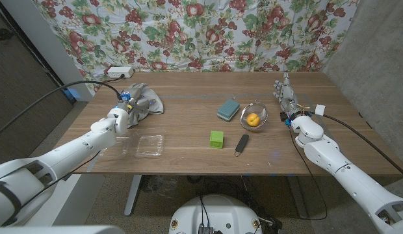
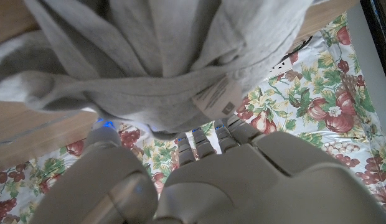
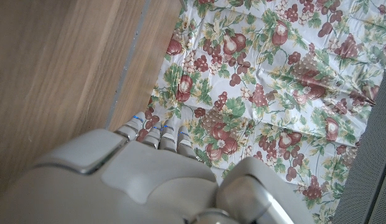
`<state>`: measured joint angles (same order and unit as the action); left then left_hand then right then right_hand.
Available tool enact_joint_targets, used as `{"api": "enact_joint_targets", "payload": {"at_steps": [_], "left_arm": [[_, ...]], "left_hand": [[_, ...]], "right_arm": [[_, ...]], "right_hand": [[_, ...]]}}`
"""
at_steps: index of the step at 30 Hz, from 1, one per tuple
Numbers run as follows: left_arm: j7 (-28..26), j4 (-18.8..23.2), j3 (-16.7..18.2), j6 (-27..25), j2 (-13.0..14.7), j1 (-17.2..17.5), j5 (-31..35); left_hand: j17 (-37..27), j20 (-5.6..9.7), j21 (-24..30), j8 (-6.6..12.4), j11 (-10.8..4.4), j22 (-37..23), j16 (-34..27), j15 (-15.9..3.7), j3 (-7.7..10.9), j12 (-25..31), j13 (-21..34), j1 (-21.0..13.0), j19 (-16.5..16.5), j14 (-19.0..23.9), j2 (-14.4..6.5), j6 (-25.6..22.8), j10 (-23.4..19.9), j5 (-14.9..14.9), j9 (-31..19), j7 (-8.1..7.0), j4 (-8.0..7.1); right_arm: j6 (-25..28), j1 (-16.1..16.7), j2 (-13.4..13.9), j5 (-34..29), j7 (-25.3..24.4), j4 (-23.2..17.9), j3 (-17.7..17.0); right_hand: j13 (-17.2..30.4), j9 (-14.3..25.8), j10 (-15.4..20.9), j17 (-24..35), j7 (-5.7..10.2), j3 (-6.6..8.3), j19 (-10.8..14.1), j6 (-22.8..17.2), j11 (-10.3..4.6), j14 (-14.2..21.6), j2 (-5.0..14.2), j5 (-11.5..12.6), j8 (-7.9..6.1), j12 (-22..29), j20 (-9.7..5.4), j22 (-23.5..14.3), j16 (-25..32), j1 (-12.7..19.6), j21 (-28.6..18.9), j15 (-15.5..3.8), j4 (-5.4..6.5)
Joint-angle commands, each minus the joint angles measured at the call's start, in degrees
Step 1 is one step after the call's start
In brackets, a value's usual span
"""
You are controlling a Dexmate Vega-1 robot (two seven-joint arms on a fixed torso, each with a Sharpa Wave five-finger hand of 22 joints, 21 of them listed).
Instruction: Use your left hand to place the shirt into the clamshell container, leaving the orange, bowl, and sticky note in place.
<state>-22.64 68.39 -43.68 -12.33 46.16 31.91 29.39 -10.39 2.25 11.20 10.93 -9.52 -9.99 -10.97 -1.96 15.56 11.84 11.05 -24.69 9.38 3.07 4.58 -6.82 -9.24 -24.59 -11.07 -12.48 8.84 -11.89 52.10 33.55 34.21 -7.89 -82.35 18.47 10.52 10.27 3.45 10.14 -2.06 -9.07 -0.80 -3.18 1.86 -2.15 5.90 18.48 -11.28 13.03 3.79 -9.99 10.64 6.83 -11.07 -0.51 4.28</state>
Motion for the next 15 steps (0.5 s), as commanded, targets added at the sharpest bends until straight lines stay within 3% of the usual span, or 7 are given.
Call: {"api": "enact_joint_targets", "payload": {"at_steps": [1,15], "left_arm": [[1.59,-0.45,-0.82,-1.12,-0.05,-0.32,0.06],[1.50,-1.94,-1.59,-1.20,-0.59,-0.71,0.18]], "left_hand": [[-0.16,1.45,-0.37,0.21,0.45,-0.18,0.60,-6.64,0.10,-0.48,0.10,-0.48,-0.99,-1.37,-0.29,1.21,1.03,-0.38,-0.07,-0.10,-0.43],[-0.17,1.04,-0.47,0.00,0.78,-0.19,0.58,-6.69,0.07,-0.52,0.10,-0.49,-1.71,-2.06,-0.28,2.10,1.46,-0.45,-0.07,-0.12,-0.57]], "right_arm": [[0.50,-0.31,0.24,-0.23,0.05,-0.24,0.19],[1.31,-0.60,0.68,-0.17,0.36,-0.61,0.28]], "right_hand": [[0.19,0.31,0.38,0.07,0.04,0.02,-0.09,-0.57,-0.24,-0.37,-0.02,0.16,-0.13,-0.15,0.14,-0.29,-0.12,0.50,-0.16,-0.25,-0.37],[0.19,0.32,0.48,0.08,0.00,0.08,-0.11,-0.68,-0.33,-0.35,-0.03,0.12,-0.08,-0.15,0.17,-0.30,-0.12,0.57,-0.15,-0.25,-0.43]]}}
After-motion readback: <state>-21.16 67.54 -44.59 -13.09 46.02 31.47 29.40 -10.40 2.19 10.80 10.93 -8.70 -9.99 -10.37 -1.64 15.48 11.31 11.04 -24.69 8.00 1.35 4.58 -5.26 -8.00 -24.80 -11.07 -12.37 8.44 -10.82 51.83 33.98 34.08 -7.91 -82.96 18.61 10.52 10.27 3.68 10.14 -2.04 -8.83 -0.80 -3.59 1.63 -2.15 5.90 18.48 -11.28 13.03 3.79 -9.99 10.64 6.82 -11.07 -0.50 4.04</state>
